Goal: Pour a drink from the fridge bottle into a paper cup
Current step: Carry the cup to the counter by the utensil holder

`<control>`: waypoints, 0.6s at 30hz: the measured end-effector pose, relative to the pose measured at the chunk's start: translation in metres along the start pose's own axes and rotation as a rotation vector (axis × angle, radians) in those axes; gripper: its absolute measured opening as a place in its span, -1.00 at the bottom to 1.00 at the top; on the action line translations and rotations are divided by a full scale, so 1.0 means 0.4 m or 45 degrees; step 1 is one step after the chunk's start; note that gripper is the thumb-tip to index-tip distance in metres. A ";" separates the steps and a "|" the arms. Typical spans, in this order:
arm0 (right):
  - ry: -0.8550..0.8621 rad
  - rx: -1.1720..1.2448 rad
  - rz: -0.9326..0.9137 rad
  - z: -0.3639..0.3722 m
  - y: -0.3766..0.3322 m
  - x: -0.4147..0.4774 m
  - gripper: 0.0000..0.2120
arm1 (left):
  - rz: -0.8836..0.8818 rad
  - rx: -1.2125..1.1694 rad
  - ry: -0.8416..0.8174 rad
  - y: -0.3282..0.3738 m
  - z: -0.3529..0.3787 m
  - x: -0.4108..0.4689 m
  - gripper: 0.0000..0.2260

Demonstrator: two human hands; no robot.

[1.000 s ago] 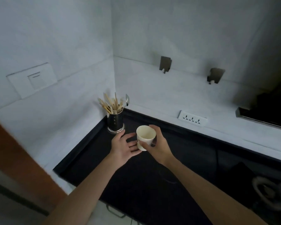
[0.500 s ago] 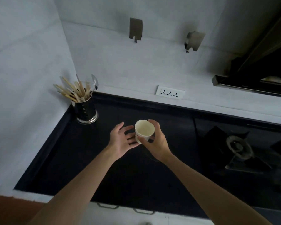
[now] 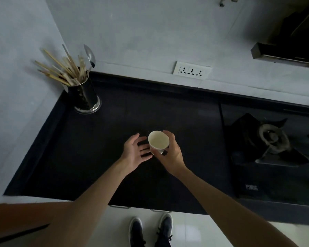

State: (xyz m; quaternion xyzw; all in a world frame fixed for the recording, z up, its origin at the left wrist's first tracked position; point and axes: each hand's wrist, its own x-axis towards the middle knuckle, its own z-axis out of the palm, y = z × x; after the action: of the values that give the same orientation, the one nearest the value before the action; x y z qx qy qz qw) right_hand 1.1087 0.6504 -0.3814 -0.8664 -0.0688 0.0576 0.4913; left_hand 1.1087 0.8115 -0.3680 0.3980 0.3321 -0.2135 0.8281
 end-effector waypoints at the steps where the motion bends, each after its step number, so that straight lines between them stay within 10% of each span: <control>1: 0.000 0.002 0.005 0.003 0.005 0.000 -0.33 | 0.001 0.005 0.002 -0.002 -0.001 0.003 -0.52; 18: 0.006 -0.028 0.021 0.019 0.040 0.026 -0.35 | 0.132 0.365 0.035 0.010 0.012 0.022 -0.69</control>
State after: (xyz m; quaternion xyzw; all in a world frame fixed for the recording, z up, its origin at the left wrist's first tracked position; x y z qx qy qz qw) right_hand 1.1187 0.6505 -0.3992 -0.8724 -0.0612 0.0588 0.4814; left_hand 1.1190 0.8092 -0.3702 0.5315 0.2886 -0.2103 0.7681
